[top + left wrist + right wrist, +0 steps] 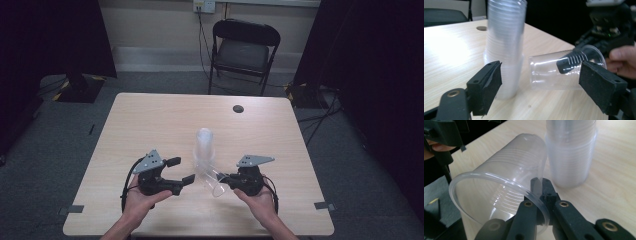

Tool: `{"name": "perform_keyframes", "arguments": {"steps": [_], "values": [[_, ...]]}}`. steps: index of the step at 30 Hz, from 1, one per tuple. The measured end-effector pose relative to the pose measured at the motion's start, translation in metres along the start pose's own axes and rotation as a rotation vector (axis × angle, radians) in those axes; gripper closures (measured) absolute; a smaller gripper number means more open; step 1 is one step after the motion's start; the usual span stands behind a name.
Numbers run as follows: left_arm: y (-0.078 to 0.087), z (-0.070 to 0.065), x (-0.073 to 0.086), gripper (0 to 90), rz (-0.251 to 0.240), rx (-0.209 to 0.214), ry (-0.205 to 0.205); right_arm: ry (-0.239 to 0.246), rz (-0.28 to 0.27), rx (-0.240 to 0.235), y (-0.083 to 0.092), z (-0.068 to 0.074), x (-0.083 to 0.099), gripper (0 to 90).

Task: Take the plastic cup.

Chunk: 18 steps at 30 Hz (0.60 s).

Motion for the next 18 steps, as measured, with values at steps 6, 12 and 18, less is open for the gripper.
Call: {"name": "perform_keyframes", "arguments": {"steps": [6, 12, 18], "values": [[-0.009, -0.011, 0.008, 21.4, 0.091, 0.05, -0.098, 0.009, 0.074, -0.029, -0.003, 0.0, 0.001, 90.0], [-0.016, -0.021, 0.015, 21.4, 0.152, 0.064, -0.212, 0.003, 0.108, -0.033, -0.001, -0.001, 0.0, 90.0], [-0.021, -0.022, 0.021, 20.5, 0.21, 0.074, -0.282, -0.008, 0.17, -0.059, -0.004, -0.001, 0.002, 90.0]]}}
Point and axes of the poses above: each handheld gripper's, and its own axes: y roughly backward along the jaws, x roughly out of its underside, z roughly to its left, the point moved 4 cm from there along -y, roughly forward along the jaws, and after that the axes turned 1 degree about x, right-handed, at the moved point
